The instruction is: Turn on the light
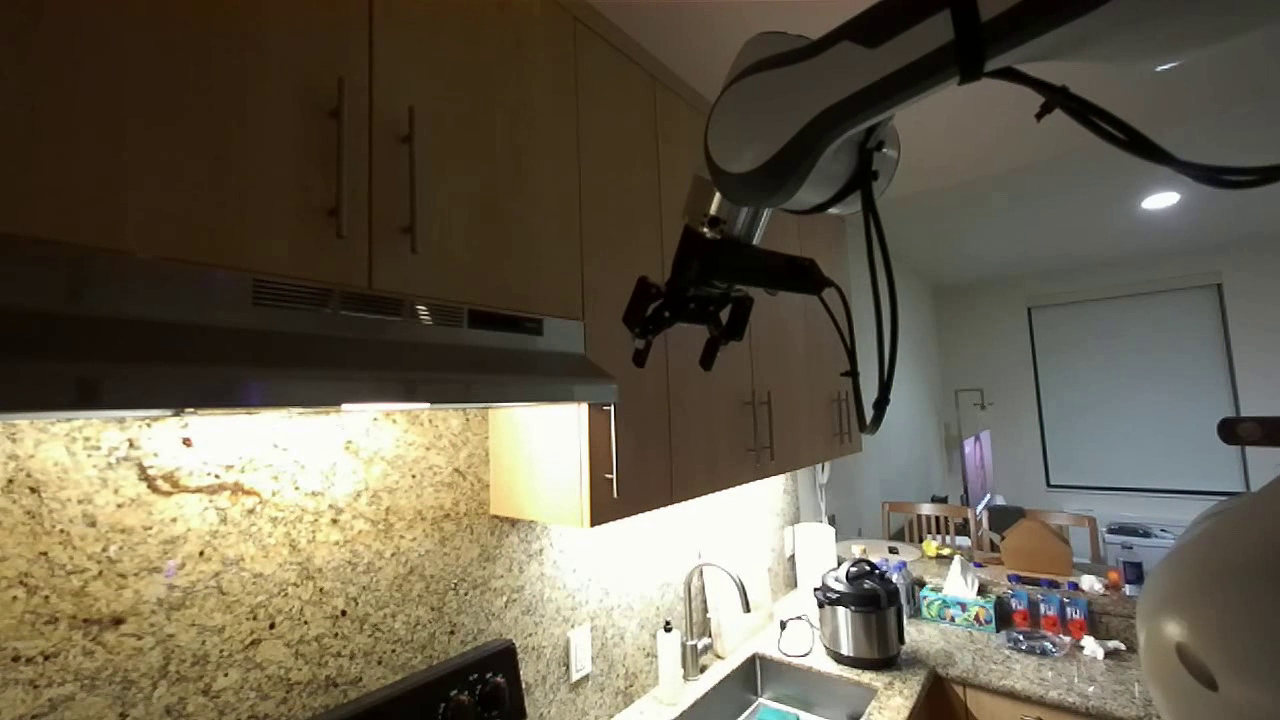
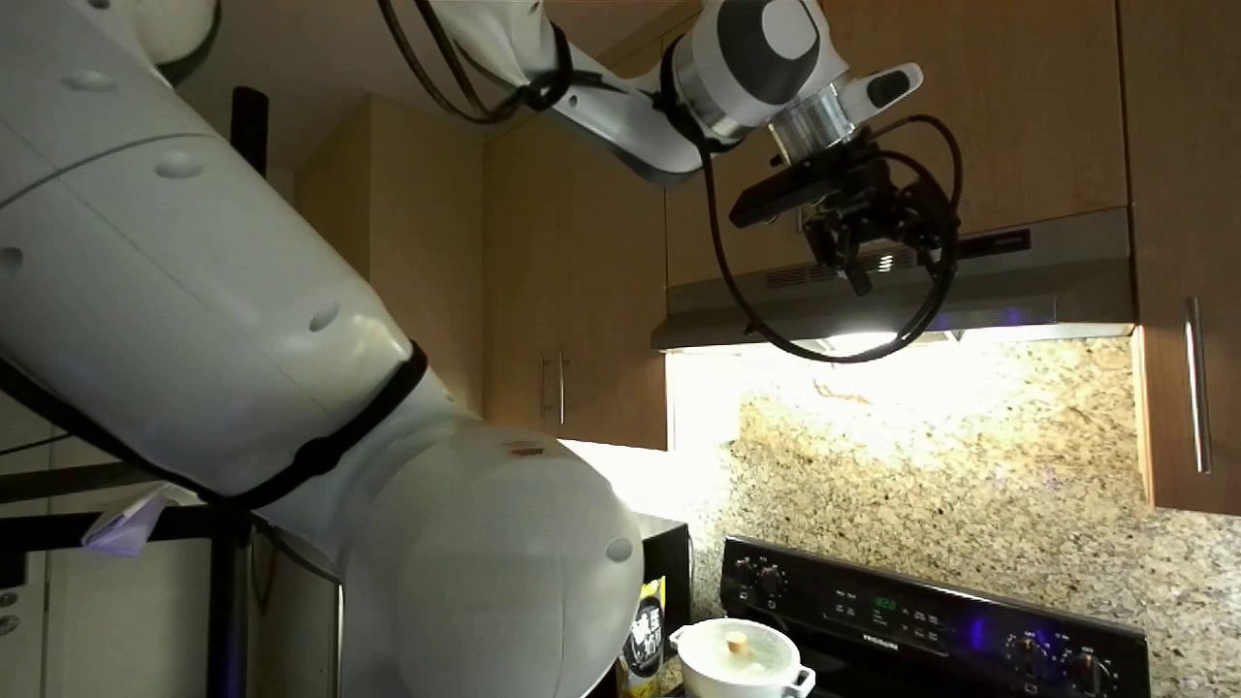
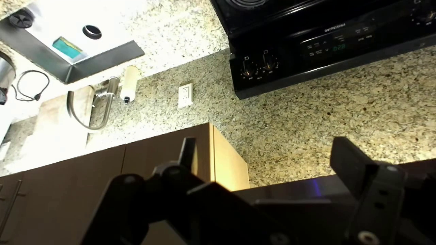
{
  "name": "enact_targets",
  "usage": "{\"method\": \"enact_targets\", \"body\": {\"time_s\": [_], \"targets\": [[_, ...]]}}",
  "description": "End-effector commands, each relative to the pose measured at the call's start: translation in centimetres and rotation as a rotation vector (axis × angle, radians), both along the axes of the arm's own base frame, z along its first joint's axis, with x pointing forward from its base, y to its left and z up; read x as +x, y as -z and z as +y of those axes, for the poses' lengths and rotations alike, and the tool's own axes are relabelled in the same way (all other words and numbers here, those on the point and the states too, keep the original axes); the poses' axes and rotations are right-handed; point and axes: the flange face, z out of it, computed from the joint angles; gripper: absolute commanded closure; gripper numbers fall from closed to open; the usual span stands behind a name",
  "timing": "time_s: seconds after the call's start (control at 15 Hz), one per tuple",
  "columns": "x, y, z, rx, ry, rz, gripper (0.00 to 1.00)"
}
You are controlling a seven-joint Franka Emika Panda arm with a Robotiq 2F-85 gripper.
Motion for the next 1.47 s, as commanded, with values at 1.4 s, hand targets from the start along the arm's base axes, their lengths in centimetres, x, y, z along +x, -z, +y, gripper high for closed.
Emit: {"method": "enact_targets", "body": {"time_s": [1.4], "targets": [[4.1, 15.3, 11.8, -0.005, -0.276, 0.559, 0.00]]}}
